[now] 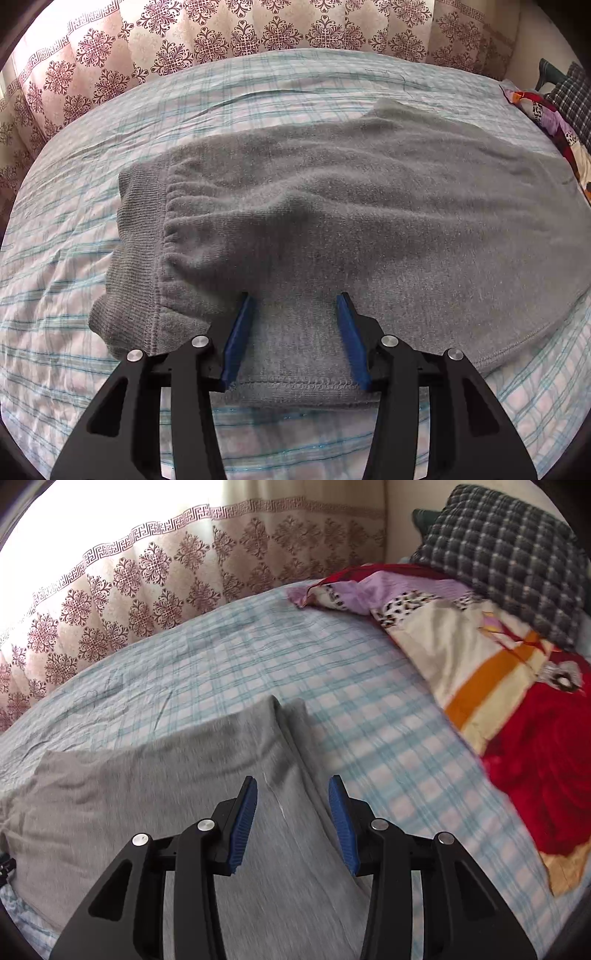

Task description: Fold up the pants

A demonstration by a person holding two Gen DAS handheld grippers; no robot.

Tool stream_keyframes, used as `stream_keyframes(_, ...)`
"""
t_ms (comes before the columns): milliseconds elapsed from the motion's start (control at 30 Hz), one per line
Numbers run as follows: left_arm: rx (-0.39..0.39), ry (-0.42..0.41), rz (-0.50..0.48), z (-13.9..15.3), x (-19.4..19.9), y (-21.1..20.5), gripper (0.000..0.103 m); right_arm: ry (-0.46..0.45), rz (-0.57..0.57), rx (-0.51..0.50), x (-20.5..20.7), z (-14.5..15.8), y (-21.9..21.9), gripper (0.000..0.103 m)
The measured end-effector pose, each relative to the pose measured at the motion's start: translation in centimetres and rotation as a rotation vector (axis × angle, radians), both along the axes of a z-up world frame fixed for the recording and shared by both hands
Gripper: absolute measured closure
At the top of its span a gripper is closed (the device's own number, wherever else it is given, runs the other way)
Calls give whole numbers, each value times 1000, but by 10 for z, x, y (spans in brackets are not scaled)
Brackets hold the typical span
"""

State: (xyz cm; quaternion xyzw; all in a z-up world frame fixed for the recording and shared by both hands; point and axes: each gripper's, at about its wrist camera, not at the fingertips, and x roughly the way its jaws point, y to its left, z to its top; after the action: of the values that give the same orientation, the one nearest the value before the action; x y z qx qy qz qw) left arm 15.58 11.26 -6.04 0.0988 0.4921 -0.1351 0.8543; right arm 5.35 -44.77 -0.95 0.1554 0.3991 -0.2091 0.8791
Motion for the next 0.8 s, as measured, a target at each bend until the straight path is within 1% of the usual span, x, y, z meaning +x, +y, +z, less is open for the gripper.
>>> stream_keyframes(67, 2, 12, 11, 3, 2, -2, 54, 19, 6, 29, 16, -9, -8, 62)
stream_keyframes(133, -15, 20, 21, 8, 3, -2, 51, 46, 18, 58, 34, -21, -18, 62)
stream_keyframes(233, -26, 4, 17, 16, 3, -9, 49, 65, 42, 111, 50, -35, -28, 61)
stream_keyframes(333, -32, -9, 4, 22, 7, -18, 43, 90, 59, 94, 59, -43, -28, 60)
stream_keyframes(400, -36, -12, 2, 24, 13, -24, 41, 102, 69, 63, 61, -44, -25, 64)
stream_keyframes(433, -40, -12, 6, 24, 17, -27, 41, 111, 69, 31, 61, -43, -22, 73)
stream_keyframes(467, -42, -12, 11, 24, 21, -29, 41, 118, 55, -5, 61, -42, -21, 88)
stream_keyframes(500, -46, -12, 22, 24, 25, -31, 41, 121, 44, -33, 60, -39, -20, 90)
stream_keyframes(533, -56, -10, 33, 24, 31, -33, 41, 112, 36, -60, 60, -35, -18, 95)
stream_keyframes(567, -71, -8, 46, 24, 36, -35, 41, 111, 24, -84, 58, -33, -19, 96)
stream_keyframes(600, -84, -6, 57, 24, 41, -37, 41, 117, -2, -129, 59, -32, -20, 97)
stream_keyframes(633, -88, -4, 65, 23, 45, -38, 40, 140, -39, -163, 59, -34, -24, 103)
stream_keyframes(667, -84, -1, 71, 21, 49, -40, 40, 168, -78, -187, 59, -37, -30, 103)
stream_keyframes(700, -69, 4, 78, 18, 54, -43, 40, 186, -103, -153, 58, -45, -42, 103)
stream_keyframes(733, -57, 10, 83, 14, 58, -45, 40, 186, -112, -119, 56, -49, -49, 103)
stream_keyframes(800, -38, 17, 83, 8, 61, -48, 39, 146, -127, -92, 47, -45, -53, 103)
